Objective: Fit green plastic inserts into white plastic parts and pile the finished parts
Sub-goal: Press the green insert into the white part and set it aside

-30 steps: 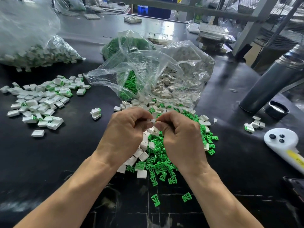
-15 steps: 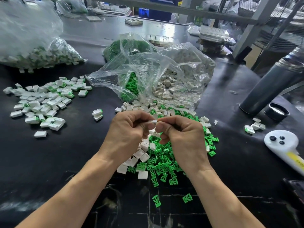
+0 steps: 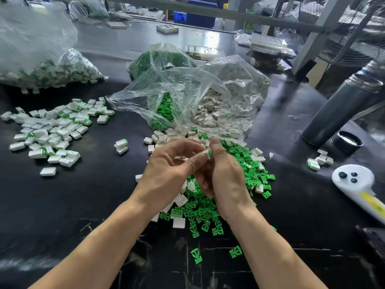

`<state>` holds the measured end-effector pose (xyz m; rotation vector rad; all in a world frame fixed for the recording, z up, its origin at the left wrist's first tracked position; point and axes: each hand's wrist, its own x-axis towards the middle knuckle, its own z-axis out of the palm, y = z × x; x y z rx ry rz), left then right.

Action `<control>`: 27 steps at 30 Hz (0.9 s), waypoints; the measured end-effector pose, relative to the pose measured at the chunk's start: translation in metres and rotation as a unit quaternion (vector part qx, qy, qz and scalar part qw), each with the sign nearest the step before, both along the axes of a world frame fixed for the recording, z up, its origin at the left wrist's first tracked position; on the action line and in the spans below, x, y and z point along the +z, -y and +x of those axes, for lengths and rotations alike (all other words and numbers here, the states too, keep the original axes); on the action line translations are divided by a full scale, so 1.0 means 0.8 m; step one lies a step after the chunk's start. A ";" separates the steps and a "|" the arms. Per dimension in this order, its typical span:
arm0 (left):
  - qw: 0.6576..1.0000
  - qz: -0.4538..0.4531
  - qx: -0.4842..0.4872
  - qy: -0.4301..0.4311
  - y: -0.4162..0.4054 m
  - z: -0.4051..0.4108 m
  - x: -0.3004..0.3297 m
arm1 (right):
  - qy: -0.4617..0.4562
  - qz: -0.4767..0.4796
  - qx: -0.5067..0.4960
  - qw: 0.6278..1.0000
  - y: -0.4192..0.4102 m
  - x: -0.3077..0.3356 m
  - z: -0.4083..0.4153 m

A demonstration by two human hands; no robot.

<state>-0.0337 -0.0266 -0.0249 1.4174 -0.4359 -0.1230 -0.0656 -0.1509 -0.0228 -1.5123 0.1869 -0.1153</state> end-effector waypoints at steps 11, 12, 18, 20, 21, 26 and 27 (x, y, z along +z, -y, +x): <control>0.999 0.026 0.022 0.027 0.008 -0.003 -0.007 | 0.028 0.036 -0.008 0.999 -0.003 0.003 0.001; 0.999 0.031 0.023 0.026 0.008 -0.003 -0.007 | 0.030 0.057 0.000 0.998 -0.002 0.003 0.002; 0.999 0.033 0.038 0.014 0.017 -0.008 -0.009 | 0.039 -0.016 -0.059 0.997 0.000 -0.016 0.014; 0.999 0.026 0.046 0.004 0.021 -0.010 -0.012 | 0.028 -0.033 -0.085 0.995 -0.002 -0.017 0.016; 0.999 0.024 0.047 0.000 0.023 -0.010 -0.013 | 0.026 -0.040 -0.093 0.995 -0.001 -0.018 0.017; 0.998 0.029 0.049 -0.007 0.022 -0.007 -0.012 | 0.049 -0.061 -0.098 0.992 -0.001 -0.020 0.017; 0.998 0.029 0.048 -0.005 0.021 -0.006 -0.012 | 0.054 -0.066 -0.098 0.992 -0.001 -0.019 0.017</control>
